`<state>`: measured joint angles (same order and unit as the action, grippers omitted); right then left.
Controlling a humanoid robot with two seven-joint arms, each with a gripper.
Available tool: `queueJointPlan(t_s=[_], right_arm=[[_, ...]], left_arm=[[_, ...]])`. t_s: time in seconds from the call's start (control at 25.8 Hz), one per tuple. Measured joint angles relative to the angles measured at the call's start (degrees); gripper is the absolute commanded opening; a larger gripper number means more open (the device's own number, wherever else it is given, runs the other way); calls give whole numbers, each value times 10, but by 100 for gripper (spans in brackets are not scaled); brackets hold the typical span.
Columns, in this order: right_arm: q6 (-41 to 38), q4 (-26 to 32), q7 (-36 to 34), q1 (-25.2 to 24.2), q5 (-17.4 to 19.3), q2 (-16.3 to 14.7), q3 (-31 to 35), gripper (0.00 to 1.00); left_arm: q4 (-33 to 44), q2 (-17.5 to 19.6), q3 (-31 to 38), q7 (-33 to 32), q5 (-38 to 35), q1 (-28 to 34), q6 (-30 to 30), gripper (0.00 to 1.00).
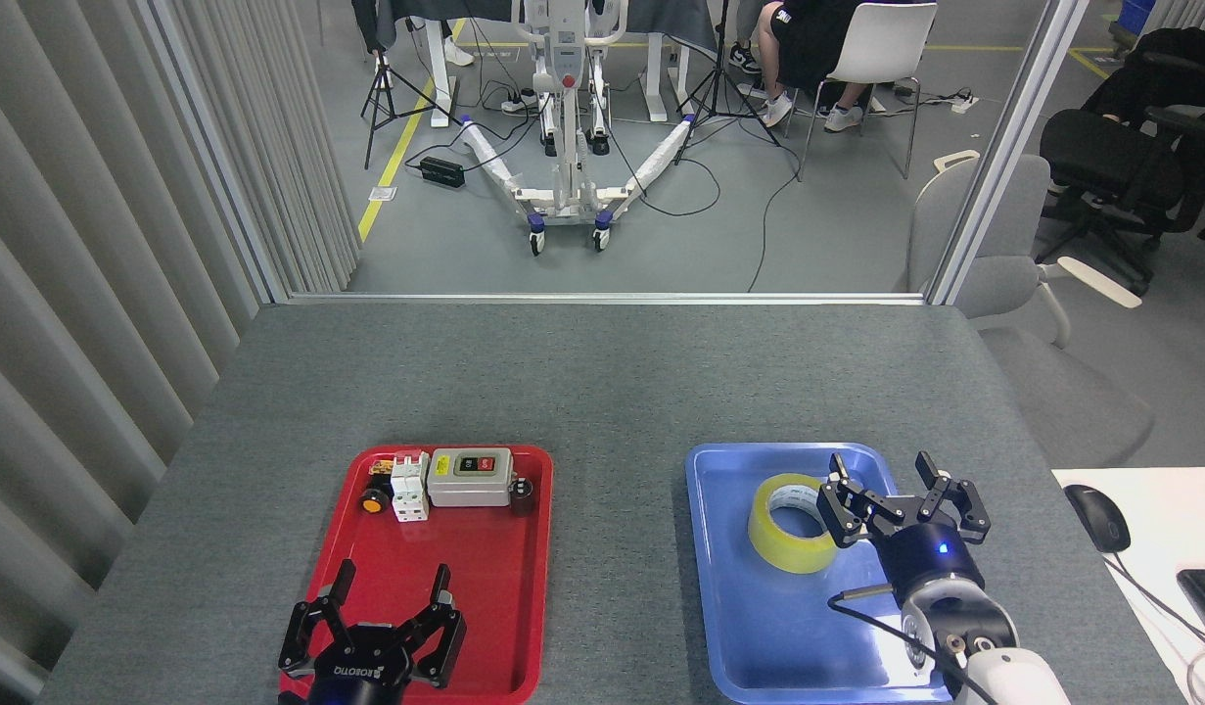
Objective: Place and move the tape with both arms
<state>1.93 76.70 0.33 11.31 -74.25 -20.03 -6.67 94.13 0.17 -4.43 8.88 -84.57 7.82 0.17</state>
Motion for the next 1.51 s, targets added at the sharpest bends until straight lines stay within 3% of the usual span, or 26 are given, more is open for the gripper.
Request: queueJointPlan(t_s=[0.19, 0.39, 0.62, 0.89, 1.51], right_arm=[[-31, 33, -77, -62, -22, 1, 4, 97], [-39, 94, -87, -131, -24, -2, 21, 97], [-44, 117, -88, -181, -25, 8, 51, 98], [-45, 119, -84, -202, -26, 23, 78, 99], [-42, 123, -89, -208, -23, 24, 79, 99]], left_arm=[[-5, -1, 7, 0, 2, -1, 0, 100], [-13, -1, 10, 1, 2, -2, 0, 100], [-18, -1, 11, 1, 2, -3, 0, 100], [-19, -1, 11, 1, 2, -4, 0, 100], [-19, 0, 11, 1, 2, -4, 0, 100]])
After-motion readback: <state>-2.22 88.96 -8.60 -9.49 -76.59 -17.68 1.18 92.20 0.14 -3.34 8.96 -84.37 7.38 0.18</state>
